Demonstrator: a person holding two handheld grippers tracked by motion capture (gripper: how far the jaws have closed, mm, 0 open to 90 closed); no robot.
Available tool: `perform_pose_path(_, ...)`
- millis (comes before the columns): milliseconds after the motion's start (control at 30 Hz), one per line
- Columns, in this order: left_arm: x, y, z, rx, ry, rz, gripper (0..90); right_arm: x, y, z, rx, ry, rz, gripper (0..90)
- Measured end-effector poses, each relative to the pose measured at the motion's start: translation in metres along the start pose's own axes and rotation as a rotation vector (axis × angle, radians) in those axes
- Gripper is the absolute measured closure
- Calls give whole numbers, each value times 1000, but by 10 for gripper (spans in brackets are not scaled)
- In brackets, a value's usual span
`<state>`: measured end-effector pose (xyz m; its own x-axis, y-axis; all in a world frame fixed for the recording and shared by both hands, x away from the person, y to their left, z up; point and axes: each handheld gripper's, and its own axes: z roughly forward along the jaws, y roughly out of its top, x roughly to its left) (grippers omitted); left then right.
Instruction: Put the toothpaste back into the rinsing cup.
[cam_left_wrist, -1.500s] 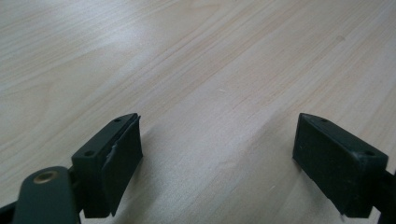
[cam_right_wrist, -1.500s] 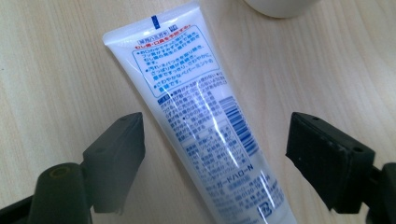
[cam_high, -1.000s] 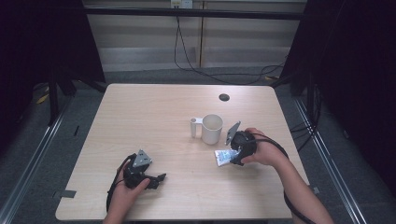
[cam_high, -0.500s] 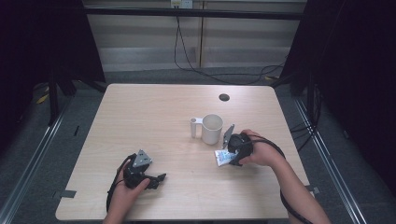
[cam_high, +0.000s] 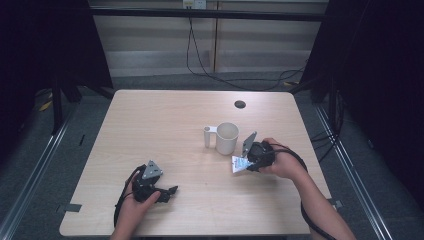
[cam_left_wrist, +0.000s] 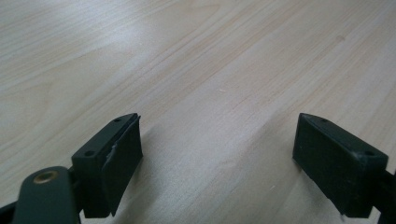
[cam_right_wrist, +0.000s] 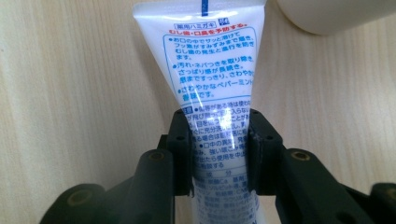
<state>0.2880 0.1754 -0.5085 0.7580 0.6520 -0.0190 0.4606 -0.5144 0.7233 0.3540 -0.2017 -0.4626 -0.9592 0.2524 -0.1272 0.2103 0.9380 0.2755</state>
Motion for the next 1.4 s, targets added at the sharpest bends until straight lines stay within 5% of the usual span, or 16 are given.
perform_pose_path(1000, 0, 0, 0, 0, 1, 0, 154, -2, -38, -35, -385, 17, 222, 699)
perform_pose_path(1400, 0, 0, 0, 1, 0, 0, 154, -1, -45, -49, -487, 3, 293, 699)
